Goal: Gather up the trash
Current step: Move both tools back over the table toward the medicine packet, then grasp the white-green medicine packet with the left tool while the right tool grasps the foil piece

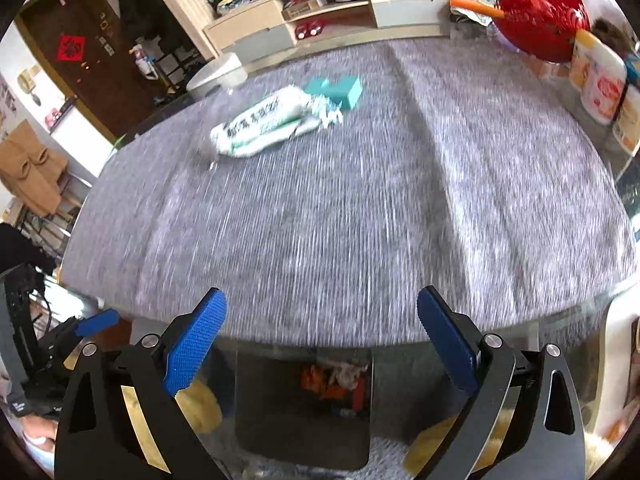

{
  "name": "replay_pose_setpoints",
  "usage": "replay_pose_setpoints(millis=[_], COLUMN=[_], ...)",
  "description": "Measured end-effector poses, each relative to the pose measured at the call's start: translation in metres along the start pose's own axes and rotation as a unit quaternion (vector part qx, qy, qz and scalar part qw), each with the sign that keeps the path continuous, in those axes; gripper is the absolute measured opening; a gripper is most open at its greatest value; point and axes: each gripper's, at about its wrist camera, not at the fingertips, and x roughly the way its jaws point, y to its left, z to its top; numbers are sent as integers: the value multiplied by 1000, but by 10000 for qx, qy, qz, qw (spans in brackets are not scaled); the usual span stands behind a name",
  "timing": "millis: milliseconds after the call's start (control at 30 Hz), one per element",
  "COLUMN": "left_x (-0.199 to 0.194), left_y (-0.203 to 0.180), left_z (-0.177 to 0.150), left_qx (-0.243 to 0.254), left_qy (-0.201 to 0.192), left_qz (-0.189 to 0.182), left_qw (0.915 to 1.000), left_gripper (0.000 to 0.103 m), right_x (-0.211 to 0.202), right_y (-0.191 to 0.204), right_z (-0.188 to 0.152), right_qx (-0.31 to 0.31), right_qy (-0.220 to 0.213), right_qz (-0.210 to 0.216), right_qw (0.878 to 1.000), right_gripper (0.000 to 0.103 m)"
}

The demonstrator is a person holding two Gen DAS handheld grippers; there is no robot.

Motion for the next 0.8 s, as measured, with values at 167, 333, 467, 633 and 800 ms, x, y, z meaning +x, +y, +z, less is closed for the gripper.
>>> replay_pose_setpoints(millis=[167,333,467,633,800], left_x=[8,18,25,35,51], left_y=[3,0,-2,-8,-18], left_z=[37,71,100,129,152], left_qx=[53,158,276,447,683], left_qy=[-93,-223,-329,-402,-419], left_qz=[-17,-41,-42,-97,-86], left_qw=[9999,9996,9991,9981,9967], left_gripper=[95,95,95,94,94], right_x=[13,34,53,84,101], right_y=[1,5,6,5,3], right_z=[37,73,98,120,129], right_qx=[-37,-122,-184,-138,-165], right_qy=[-174,-240,-265,-177,-111], right_qz=[-95,-161,-151,-88,-104], right_qw=[9998,9995,9994,9997,9997], right_gripper=[97,97,94,68,58])
